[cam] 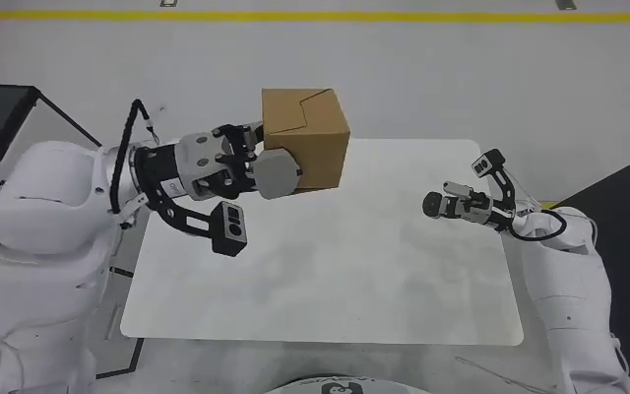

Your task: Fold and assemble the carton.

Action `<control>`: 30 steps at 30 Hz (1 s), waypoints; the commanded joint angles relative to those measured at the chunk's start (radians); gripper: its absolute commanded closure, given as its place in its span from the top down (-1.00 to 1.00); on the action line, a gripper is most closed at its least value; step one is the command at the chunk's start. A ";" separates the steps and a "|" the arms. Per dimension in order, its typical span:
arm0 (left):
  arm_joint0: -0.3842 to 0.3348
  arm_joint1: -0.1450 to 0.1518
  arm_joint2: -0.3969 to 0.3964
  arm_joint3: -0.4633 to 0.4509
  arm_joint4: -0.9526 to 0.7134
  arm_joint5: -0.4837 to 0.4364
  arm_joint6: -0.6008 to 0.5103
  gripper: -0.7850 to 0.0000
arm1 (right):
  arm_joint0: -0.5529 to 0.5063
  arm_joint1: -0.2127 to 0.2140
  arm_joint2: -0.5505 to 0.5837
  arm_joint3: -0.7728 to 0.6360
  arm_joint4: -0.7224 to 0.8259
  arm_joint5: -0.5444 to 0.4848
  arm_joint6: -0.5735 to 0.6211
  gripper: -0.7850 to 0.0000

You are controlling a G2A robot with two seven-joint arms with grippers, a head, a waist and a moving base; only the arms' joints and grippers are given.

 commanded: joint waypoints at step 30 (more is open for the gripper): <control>0.015 0.012 0.003 0.016 -0.022 0.404 -0.191 -1.00 | 0.000 0.000 0.000 0.000 0.000 0.000 0.000 1.00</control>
